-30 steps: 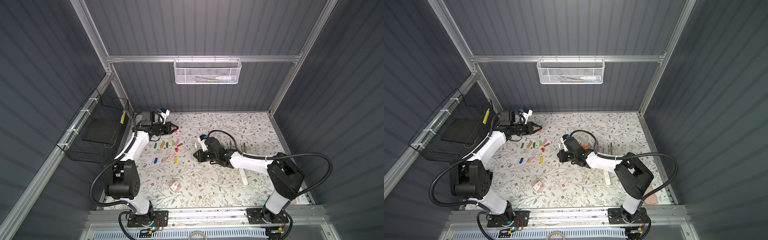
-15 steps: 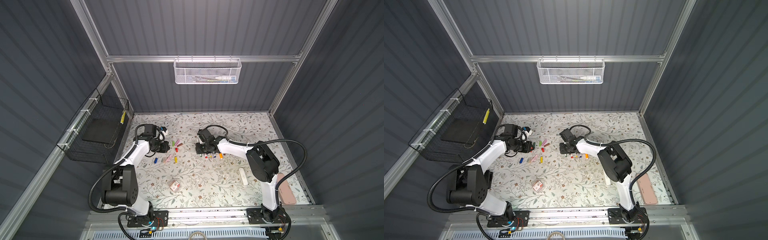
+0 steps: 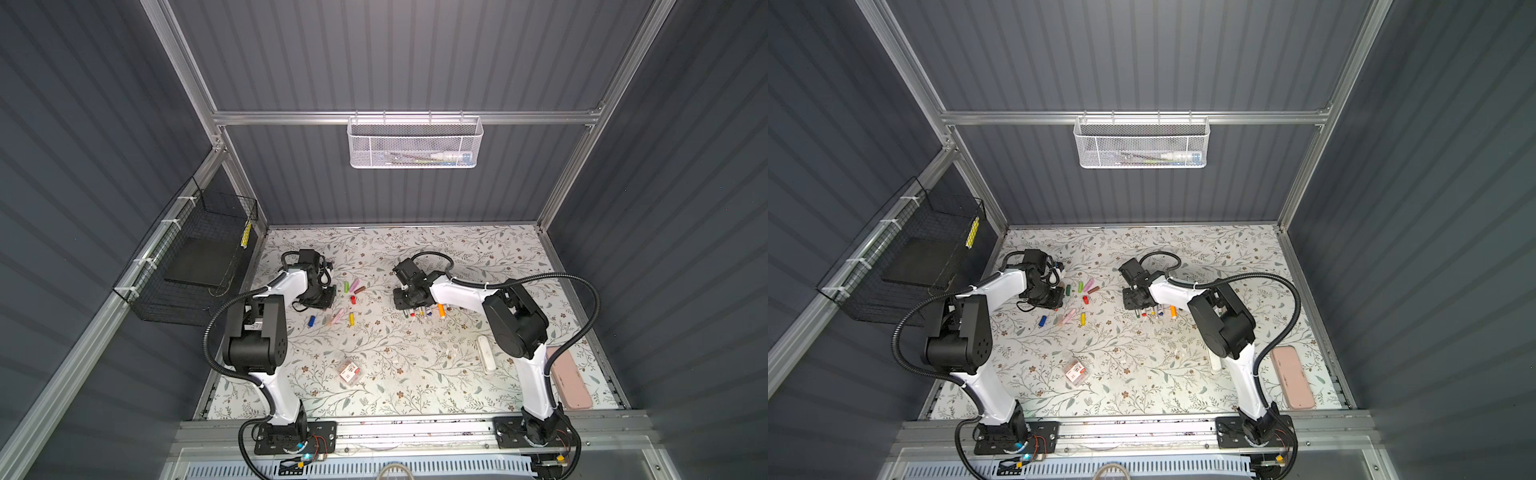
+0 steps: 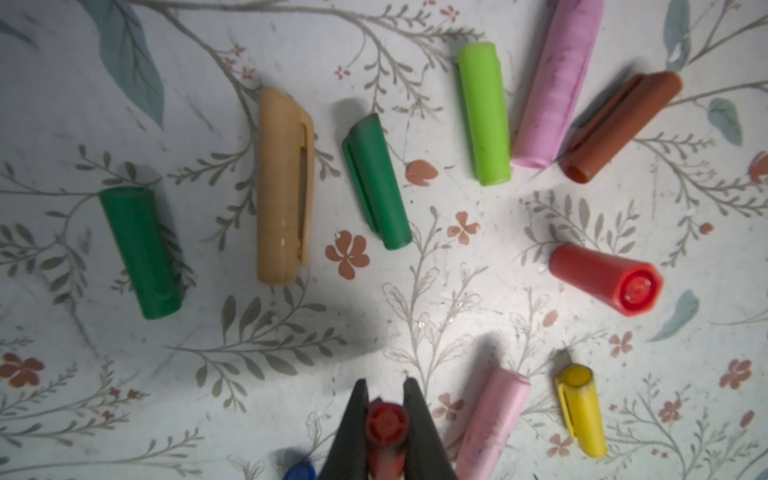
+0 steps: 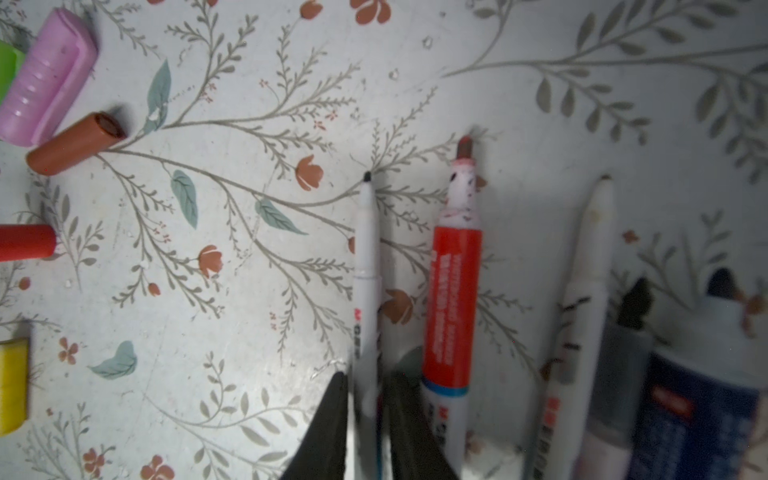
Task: Open the pen caps
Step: 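Drop the red cap at the caps row while the right lowers the marker, then set the uncapped thin marker at the pen row's end with the right gripper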
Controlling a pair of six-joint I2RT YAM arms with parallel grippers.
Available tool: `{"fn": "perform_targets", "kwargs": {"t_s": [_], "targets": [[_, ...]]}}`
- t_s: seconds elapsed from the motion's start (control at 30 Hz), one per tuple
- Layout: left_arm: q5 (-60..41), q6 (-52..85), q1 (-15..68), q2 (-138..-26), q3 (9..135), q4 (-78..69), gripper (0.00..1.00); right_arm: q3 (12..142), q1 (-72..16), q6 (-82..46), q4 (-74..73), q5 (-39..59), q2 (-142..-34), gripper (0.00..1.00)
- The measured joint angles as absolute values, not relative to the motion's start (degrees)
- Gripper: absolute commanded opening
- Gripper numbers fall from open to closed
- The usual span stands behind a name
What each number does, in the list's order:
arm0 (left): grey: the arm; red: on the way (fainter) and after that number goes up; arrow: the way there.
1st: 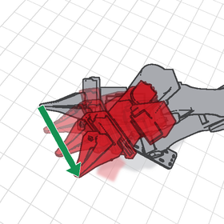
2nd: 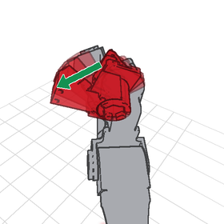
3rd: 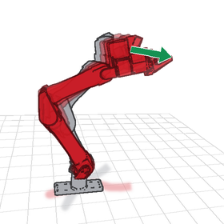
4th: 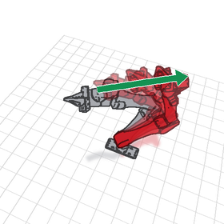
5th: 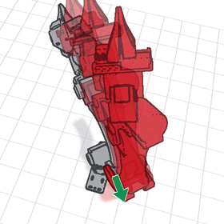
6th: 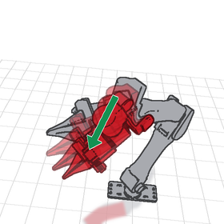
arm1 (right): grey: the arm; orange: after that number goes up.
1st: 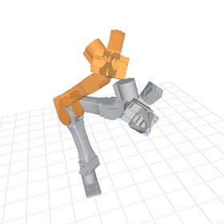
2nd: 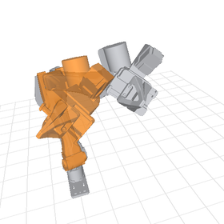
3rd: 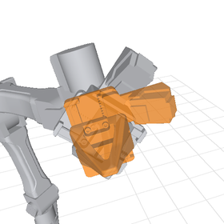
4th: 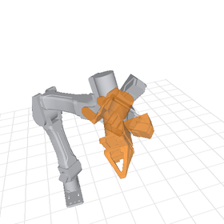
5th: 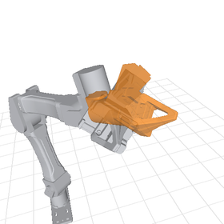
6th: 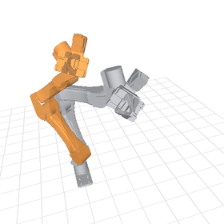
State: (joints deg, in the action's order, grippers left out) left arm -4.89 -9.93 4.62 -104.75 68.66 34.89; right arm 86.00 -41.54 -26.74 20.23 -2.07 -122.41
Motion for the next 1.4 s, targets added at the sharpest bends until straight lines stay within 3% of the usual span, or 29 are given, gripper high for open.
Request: {"fn": "perform_targets", "kwargs": {"t_s": [0.23,0.5,0.57,0.67,0.87,1.0,1.1,1.4], "targets": [[-3.38,-10.02,4.62,-106.98,69.12,35.14,0.08,84.77,-41.32,-26.35,20.01,-2.39,-120.92,0.26],[-2.04,-10.15,4.62,-107.13,69.17,35.11,0.14,69.41,-40.69,-25.41,14.0,-2.35,-98.7,0.32],[-1.87,-10.17,4.62,-107.13,69.17,35.11,0.2,65.21,-39.88,-25.1,12.08,-2.5,-92.36,0.35],[-1.91,-10.59,4.62,-107.11,69.14,34.96,0.37,59.35,-38.17,-24.43,10.46,-3.36,-84.09,0.4],[-3.14,-10.35,4.62,-106.67,69.25,35.51,0.43,50.48,-35.75,-21.54,9.82,-6.17,-72.47,0.55],[-4.58,-10.39,4.99,-105.49,70.59,36.82,0.53,46.57,-34.04,-20.32,9.72,-7.55,-66.94,0.64],[-5.78,-10.68,5.96,-104.38,71.99,37.1,0.59,43.86,-32.84,-19.79,9.37,-8.56,-63.35,0.68],[-8.19,-10.63,8.49,-108.16,79.48,39.57,0.63,41.8,-32.34,-19.0,9.39,-9.15,-59.9,0.76]]}}
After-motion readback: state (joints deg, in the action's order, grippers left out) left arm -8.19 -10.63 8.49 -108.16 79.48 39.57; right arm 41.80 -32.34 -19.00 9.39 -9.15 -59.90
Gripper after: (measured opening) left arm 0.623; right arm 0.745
